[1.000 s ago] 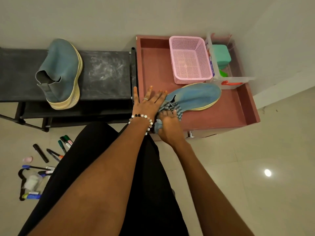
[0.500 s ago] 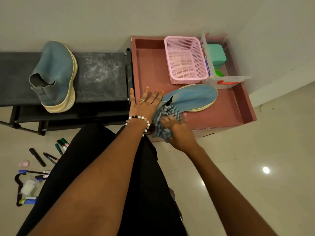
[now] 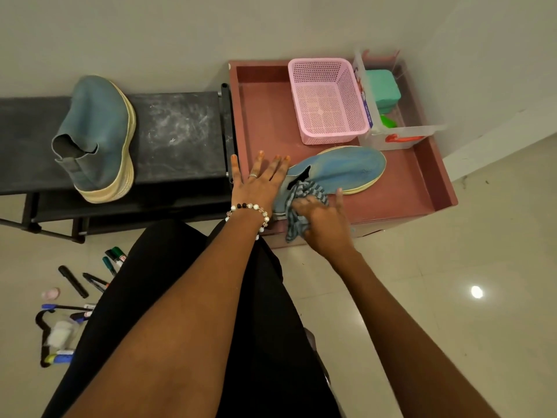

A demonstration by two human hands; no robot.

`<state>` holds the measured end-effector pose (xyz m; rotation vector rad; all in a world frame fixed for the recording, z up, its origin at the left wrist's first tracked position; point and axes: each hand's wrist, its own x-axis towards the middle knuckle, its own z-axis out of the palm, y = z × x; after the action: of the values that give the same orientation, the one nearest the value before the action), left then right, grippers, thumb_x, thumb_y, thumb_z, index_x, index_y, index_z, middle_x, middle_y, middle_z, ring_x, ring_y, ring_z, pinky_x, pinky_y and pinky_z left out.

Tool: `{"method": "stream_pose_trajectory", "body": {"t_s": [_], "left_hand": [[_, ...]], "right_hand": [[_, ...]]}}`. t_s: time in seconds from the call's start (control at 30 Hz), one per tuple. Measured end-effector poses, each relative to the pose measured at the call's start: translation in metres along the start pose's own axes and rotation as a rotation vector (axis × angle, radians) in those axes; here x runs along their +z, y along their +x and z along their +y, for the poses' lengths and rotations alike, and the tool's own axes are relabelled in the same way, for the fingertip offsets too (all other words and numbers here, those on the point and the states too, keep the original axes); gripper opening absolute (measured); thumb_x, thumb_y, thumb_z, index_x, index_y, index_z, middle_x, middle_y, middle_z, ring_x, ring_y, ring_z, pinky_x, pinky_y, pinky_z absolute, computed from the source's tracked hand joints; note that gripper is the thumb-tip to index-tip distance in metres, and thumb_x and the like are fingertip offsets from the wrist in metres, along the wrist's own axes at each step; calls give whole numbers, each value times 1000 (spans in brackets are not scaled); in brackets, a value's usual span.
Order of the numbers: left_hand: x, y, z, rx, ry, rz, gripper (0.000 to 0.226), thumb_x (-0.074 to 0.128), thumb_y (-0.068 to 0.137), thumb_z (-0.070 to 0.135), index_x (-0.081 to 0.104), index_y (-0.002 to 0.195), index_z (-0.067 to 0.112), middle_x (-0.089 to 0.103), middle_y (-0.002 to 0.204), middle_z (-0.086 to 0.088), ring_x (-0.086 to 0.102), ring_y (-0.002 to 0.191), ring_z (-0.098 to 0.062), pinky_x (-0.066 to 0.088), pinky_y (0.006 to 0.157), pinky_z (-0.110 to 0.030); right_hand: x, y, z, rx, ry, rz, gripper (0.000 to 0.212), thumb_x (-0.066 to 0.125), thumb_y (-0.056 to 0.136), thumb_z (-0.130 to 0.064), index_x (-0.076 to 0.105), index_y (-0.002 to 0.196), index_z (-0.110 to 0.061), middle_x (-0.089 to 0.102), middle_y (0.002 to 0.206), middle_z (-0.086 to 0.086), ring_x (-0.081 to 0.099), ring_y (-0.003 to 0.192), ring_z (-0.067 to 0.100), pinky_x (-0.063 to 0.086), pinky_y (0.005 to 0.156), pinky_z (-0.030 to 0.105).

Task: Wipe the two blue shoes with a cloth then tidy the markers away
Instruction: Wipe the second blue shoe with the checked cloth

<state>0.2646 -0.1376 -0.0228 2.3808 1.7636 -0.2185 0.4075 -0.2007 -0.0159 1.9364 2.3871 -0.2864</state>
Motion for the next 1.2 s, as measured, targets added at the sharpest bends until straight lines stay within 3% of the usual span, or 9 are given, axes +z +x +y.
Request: {"method": "stream_pose_trajectory", "body": {"t_s": [0.17, 0.37, 0.47, 0.57, 0.7, 0.83, 1.0, 1.1, 1.2], "left_hand": [[3, 1, -2, -3, -31, 15, 89, 47, 93, 5, -17, 149, 32, -3, 160, 12, -12, 147, -22, -21, 100, -66], [4, 2, -4, 3, -33, -16, 104, 59, 87, 7, -22, 147, 31, -3, 160, 12, -12, 147, -23, -19, 101, -69], [1, 1, -6, 13, -28, -74, 130, 80, 71, 29, -25, 147, 29, -4, 160, 11, -12, 147, -23, -19, 100, -70], [1, 0, -6, 20, -32, -85, 140, 86, 62, 36, -27, 146, 28, -6, 160, 12, -12, 147, -23, -18, 100, -71], [-3, 0, -4, 23, -39, -111, 148, 88, 55, 42, -27, 146, 28, -8, 160, 11, -13, 147, -24, -18, 99, -69], [-4, -1, -4, 29, -64, -108, 146, 88, 55, 43, -25, 147, 27, -5, 160, 12, -12, 147, -24, -15, 99, -70], [4, 4, -4, 20, -85, -60, 120, 72, 79, 42, -27, 145, 32, -3, 160, 14, -11, 147, -24, -21, 97, -68], [9, 7, -7, 5, -100, -4, 99, 53, 94, 36, -35, 138, 37, -3, 159, 16, -11, 147, -23, -21, 98, -69], [4, 4, -5, 25, -67, -85, 132, 78, 72, 40, -34, 141, 31, -8, 159, 14, -13, 146, -24, -22, 97, -69]], "right_hand": [[-4, 25, -44, 131, 37, -44, 38, 44, 86, -22, 56, 121, -11, 56, 123, 7, 43, 121, 28, 4, 113, 52], [-20, -16, -4, 30, 519, -30, 30, 51, 73, 3, 73, 92, -4, 68, 95, 17, 58, 85, 31, 40, 92, 38], [-26, -30, 14, 451, 990, 69, 34, 41, 78, 13, 65, 63, -7, 65, 59, 1, 58, 59, 13, 45, 56, 23], [-36, -36, 32, 1003, 1686, 426, 33, 41, 75, 17, 56, 65, -11, 60, 66, 3, 59, 69, 21, 50, 55, 25], [-47, -24, 32, 1103, 1897, 733, 25, 47, 77, 16, 59, 75, -6, 62, 76, 10, 63, 64, 21, 53, 57, 28], [-30, 5, 12, 785, 1560, 730, 13, 62, 81, 5, 64, 84, -8, 64, 87, 4, 63, 82, 10, 53, 77, 29], [7, 21, -30, 302, 290, 166, 35, 65, 75, -12, 64, 109, -4, 57, 119, 14, 45, 108, 35, 40, 88, 39], [-1, 17, -38, 135, 273, 114, 28, 61, 69, -7, 67, 97, -5, 63, 107, 10, 46, 99, 35, 45, 78, 40], [-8, 7, -4, 43, 154, 42, 38, 56, 76, -10, 63, 113, -19, 62, 119, -2, 44, 108, 31, 40, 84, 40]]}}
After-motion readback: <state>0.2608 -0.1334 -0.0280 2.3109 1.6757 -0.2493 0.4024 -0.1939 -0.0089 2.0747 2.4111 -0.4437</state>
